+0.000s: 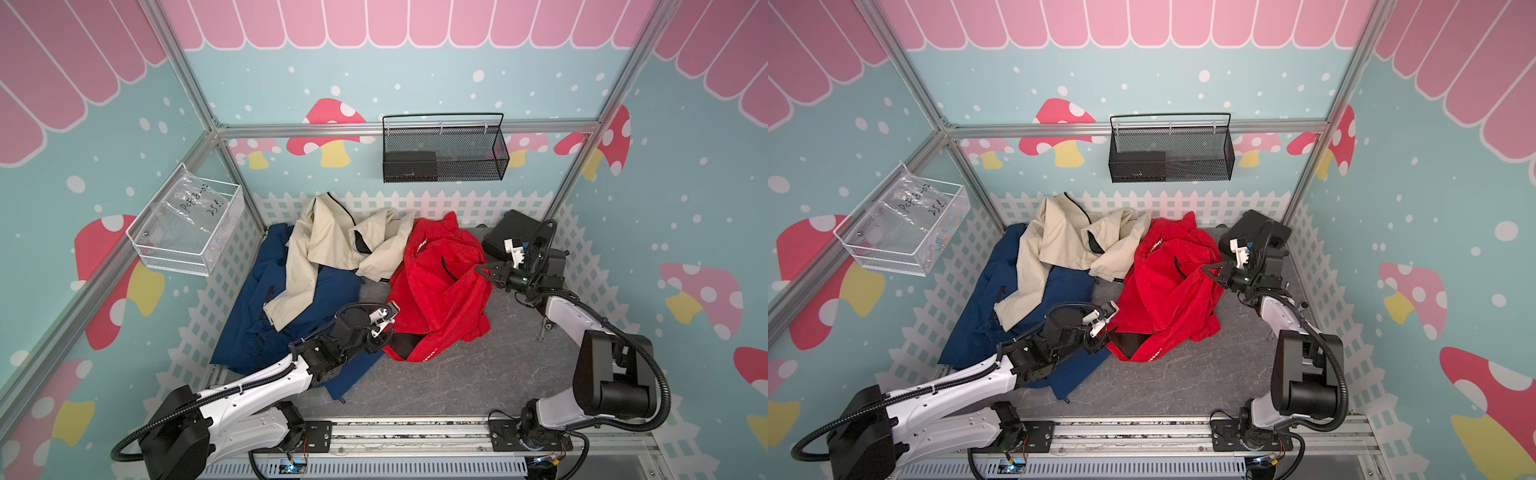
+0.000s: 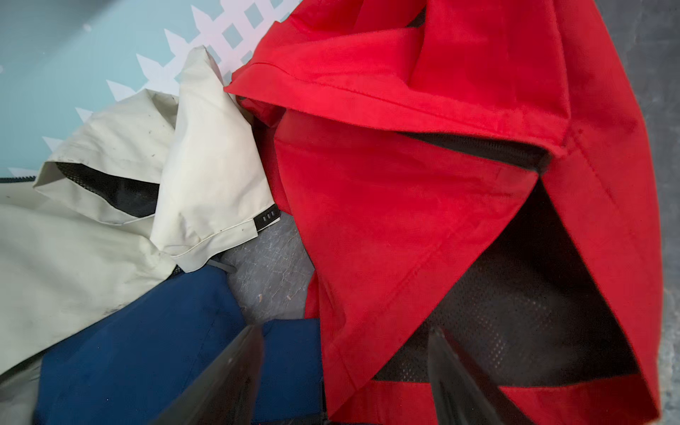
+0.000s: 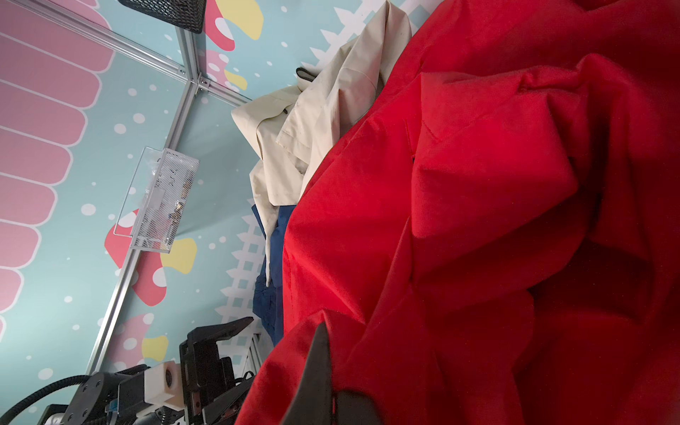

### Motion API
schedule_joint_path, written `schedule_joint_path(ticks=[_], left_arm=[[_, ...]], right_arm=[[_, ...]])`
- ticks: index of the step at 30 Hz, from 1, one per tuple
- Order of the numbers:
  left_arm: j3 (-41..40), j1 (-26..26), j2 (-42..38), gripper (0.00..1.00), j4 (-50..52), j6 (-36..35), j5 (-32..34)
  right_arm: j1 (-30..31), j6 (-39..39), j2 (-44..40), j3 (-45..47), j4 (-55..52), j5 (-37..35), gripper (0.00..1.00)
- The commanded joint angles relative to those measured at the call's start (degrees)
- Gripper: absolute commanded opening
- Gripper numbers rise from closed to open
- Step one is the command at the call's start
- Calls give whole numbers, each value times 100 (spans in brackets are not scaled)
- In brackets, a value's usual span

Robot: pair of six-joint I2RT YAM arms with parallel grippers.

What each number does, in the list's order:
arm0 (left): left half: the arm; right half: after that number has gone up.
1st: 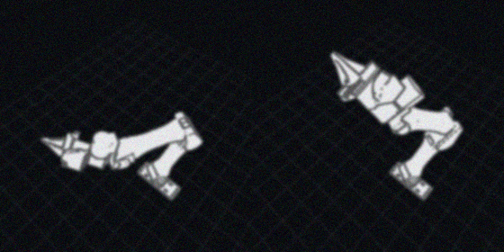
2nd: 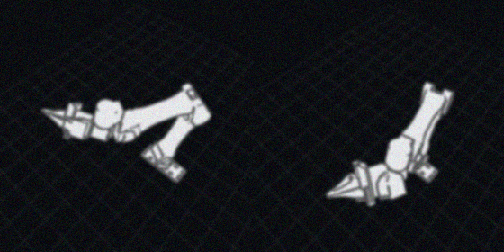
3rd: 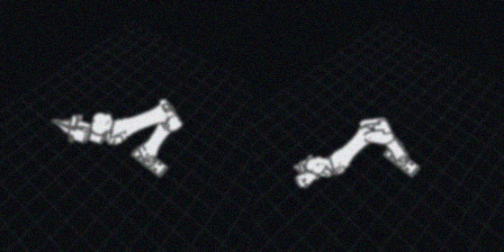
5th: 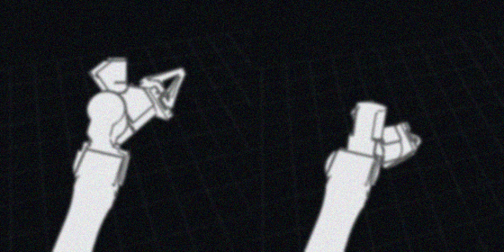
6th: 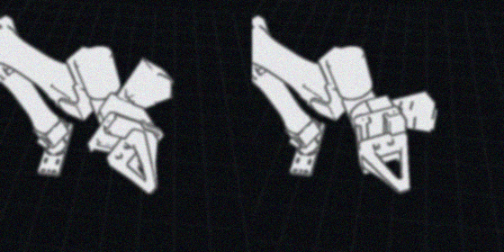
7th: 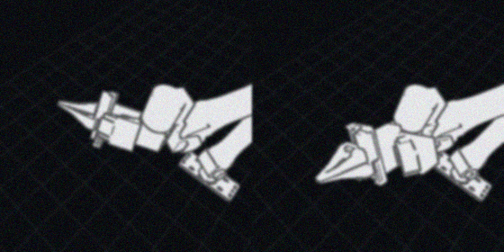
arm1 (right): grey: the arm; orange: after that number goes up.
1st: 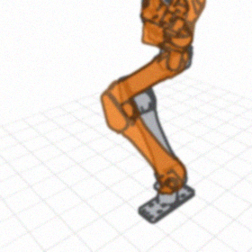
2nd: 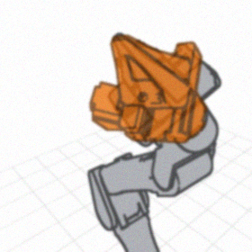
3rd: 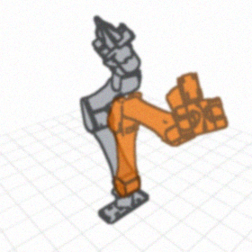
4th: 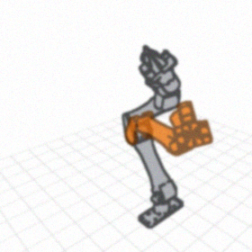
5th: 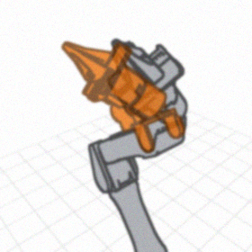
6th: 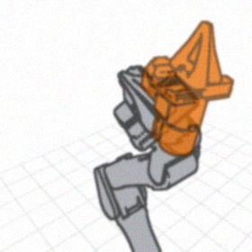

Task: Unzip the jacket
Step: Flatten out the jacket at the center of the board.

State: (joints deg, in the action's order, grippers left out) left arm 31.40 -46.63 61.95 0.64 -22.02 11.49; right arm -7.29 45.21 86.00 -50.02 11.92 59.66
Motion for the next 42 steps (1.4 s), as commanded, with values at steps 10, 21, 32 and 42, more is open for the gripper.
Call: schedule_joint_path(ticks=[10, 21, 32, 42], left_arm=[[-189, 252, 675, 73, -333, -1801, -688], [117, 685, 1392, 72, -215, -1832, -1122], [535, 1253, 1671, 28, -476, -993, -1210], [1053, 1995, 627, 0, -884, 1199, -1509]], right_arm=[[-78, -74, -100, -133, 113, 81, 0], [-124, -46, -183, -80, 112, 173, 0], [-200, -7, -230, -87, 113, 121, 0], [-397, -247, 73, -433, 8, -132, 0]])
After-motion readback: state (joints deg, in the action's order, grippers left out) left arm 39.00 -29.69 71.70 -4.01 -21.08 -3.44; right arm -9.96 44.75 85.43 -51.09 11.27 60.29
